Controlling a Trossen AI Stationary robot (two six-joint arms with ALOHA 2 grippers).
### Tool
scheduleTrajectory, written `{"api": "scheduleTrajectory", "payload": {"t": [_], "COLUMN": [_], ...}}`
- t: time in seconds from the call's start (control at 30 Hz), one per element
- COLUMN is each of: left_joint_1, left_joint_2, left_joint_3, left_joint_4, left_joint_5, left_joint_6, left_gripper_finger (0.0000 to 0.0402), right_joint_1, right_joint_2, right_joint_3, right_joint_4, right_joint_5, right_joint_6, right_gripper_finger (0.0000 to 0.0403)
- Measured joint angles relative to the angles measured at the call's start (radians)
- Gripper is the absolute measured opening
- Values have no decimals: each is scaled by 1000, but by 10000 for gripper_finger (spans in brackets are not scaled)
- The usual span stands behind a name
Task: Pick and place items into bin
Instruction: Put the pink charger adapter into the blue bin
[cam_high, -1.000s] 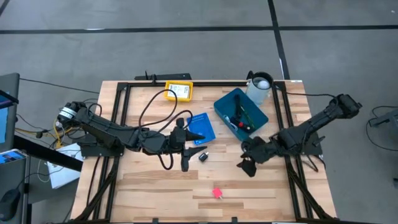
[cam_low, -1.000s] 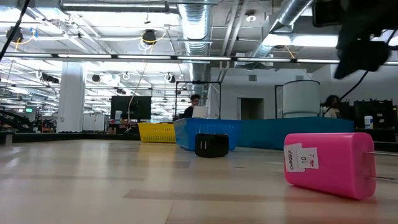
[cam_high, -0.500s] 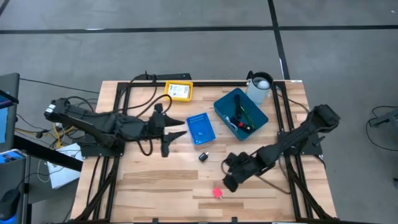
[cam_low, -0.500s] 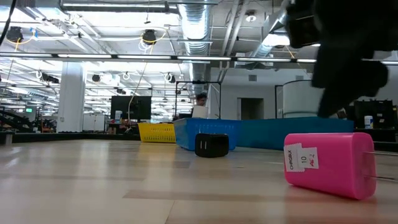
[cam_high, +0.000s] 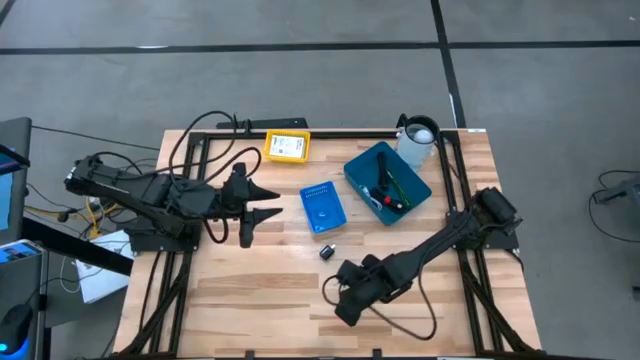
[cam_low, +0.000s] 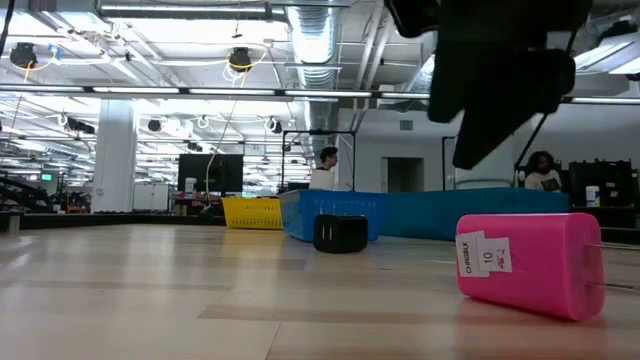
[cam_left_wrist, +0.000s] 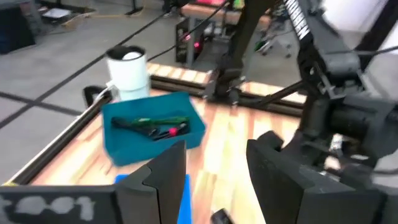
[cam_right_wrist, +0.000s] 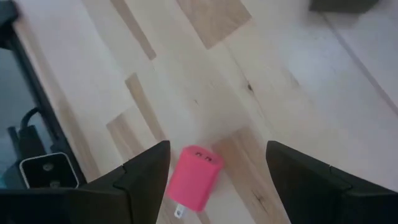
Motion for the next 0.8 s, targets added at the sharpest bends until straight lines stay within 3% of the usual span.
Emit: {"api": "scheduleTrajectory", "payload": {"t": [0.3, 0.8], "left_joint_1": [0, 1], "left_joint_2": [-19, -19], "left_joint_3": [0, 0], "left_joint_4": [-25, -58], "left_joint_5": [75, 151], "left_joint_6": [5, 12], "left_gripper_finger": [157, 158], "right_joint_1": [22, 68], "right_joint_2": [127, 232], "right_joint_3": [204, 257], "right_joint_4": [-198, -225], "right_joint_5": [-11, -49], "right_joint_6": [136, 362], "right_gripper_finger": [260, 260]}}
